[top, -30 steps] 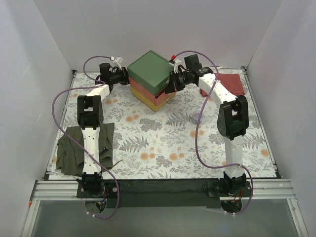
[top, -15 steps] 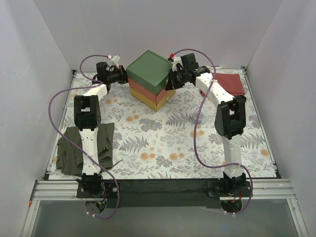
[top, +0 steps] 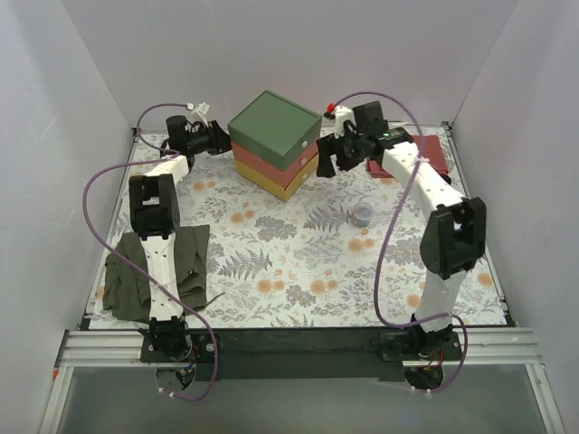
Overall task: Sort the stationery into containers
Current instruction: Close the drawer in the storage box, then open the drawer in the storage box.
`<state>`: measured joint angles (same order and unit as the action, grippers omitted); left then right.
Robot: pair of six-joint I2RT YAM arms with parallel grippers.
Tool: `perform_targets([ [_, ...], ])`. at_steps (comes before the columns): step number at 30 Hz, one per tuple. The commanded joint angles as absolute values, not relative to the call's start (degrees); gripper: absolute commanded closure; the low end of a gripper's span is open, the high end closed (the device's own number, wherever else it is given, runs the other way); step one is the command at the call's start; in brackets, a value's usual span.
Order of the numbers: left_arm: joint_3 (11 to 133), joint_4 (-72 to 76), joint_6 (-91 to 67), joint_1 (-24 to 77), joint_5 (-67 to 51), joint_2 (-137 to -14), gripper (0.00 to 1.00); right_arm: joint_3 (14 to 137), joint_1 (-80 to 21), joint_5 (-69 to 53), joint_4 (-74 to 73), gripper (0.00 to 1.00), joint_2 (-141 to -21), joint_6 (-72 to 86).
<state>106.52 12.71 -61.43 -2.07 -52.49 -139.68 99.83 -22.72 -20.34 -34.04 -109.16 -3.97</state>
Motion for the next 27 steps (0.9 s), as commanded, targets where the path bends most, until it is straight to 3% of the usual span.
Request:
perform_targets([
  [1, 110.91, 13.19, -61.87, -3.16, -53.44, -136.31, 0.61, 97.73, -21.8, -19.69, -29.53, 0.13, -100.99, -10.63],
  [9, 113.38, 10.81, -60.38, -3.34, -51.68, -137.37, 0.61, 91.18, -22.41, -26.27, -13.76, 0.27, -101.17, -14.32],
  [27, 109.6, 9.49, -58.71, -2.81, -50.45, -135.79, 0.6, 94.39, -22.59, -27.68, -2.56, 0.37, -107.49, -13.19],
])
